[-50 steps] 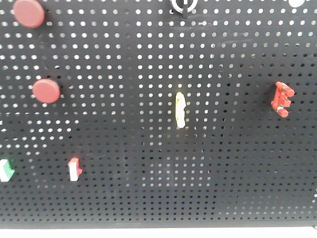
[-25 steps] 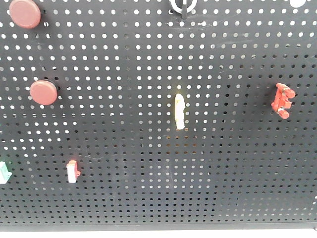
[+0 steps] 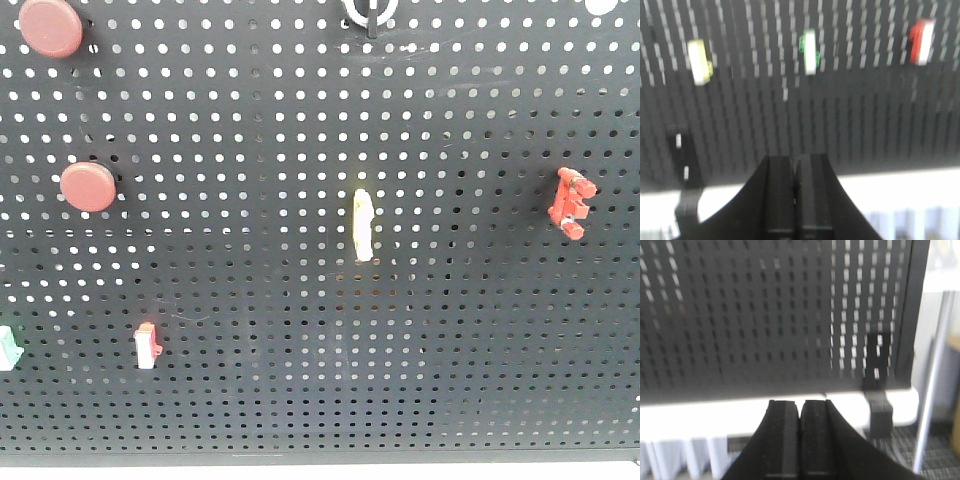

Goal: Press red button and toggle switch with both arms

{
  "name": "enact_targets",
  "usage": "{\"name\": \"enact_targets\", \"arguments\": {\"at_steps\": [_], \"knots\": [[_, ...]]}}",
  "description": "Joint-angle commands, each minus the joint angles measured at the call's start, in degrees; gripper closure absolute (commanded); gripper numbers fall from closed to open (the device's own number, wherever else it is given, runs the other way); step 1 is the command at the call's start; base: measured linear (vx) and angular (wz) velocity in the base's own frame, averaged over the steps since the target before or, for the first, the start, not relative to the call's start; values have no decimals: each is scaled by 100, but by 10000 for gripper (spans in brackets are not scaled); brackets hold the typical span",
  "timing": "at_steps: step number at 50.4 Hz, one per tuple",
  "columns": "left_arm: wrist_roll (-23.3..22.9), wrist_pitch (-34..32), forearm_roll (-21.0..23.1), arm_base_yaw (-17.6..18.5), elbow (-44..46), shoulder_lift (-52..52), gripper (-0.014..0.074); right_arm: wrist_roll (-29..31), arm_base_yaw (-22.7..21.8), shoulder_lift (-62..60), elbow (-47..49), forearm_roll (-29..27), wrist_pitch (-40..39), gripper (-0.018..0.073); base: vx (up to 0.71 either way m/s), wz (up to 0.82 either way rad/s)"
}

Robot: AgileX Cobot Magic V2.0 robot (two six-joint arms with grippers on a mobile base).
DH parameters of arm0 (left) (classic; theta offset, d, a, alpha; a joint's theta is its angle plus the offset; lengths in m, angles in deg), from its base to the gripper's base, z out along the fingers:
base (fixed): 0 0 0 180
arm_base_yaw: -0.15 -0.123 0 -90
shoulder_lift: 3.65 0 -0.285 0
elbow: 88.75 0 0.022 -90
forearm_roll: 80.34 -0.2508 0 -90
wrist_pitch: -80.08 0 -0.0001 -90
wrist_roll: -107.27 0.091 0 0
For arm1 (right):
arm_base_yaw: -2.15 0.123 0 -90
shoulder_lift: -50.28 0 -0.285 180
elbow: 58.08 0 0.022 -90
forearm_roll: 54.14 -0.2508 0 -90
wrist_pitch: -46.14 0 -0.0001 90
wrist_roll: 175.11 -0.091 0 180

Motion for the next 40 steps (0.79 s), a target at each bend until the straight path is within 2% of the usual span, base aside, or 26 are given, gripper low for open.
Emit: {"name": "enact_targets", "arguments": {"at_steps": [1,7,11,16,23,28,34,37,40], "knots": [[-139,-1227,35,15,-95,85,595,29,-25,-92,-43,25,-1150,563,0,0],[-507,-1510,8,15,498,85,595,-472,37,-92,366,-50,-1412,563,0,0],[-482,-1136,-249,15,1176,80,595,-480,65,-27,1047,100,-1266,563,0,0],[-495,-416,-773,15,2310,-161,595,-480,65,294,1990,376,-1001,563,0,0],[-496,-71,-878,15,3669,-907,595,-460,65,1071,3220,794,-725,563,0,0],[-496,-65,-873,15,4337,-1541,595,-460,56,1709,3771,804,-712,563,0,0],[-496,-99,-873,15,4681,-2221,595,-460,39,2390,4165,804,-808,563,0,0],[-502,-375,-867,15,4740,-2556,595,-460,39,2647,4227,798,-938,563,0,0],[-502,-996,-872,15,4781,-2904,595,-460,39,2847,4226,798,-1252,563,0,0]]}}
